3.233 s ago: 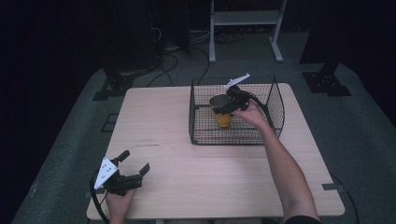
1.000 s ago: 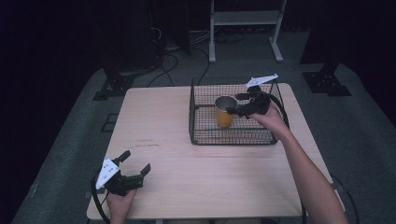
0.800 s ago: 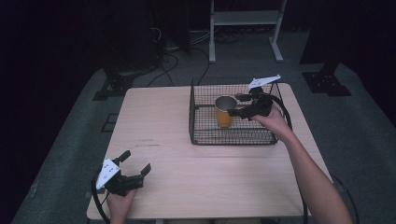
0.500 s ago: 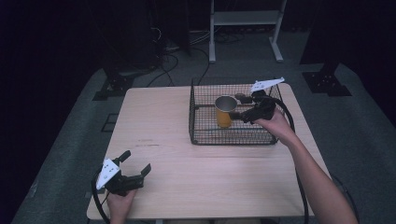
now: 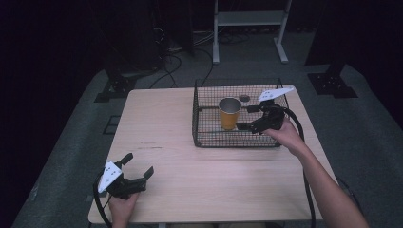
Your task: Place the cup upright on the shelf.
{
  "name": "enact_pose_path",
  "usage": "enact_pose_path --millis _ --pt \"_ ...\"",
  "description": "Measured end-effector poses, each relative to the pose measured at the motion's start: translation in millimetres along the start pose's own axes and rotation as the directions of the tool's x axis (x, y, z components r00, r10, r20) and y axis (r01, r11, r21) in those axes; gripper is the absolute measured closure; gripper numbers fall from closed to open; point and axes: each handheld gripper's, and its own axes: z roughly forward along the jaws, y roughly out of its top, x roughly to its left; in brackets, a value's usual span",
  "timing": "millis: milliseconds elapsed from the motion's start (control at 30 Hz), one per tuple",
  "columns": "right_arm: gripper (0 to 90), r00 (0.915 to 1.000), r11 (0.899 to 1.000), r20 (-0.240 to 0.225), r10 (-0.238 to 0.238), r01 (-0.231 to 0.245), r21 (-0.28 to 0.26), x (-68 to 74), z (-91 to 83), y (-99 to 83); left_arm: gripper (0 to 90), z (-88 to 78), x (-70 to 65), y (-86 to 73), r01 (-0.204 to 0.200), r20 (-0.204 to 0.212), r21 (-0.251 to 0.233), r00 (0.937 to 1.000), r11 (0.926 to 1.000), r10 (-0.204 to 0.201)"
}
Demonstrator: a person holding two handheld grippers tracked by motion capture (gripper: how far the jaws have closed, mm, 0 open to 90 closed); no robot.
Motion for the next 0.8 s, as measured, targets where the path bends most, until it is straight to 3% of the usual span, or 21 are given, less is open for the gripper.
enact_pose_path --millis 800 --pt "5.3 0.9995 1.0 -0.022 0.022 -0.022 -0.017 11.0 -22.4 -30.1 2.3 -0.4 0.1 0.0 -0.003 -0.002 -0.001 1.0 1.0 0.003"
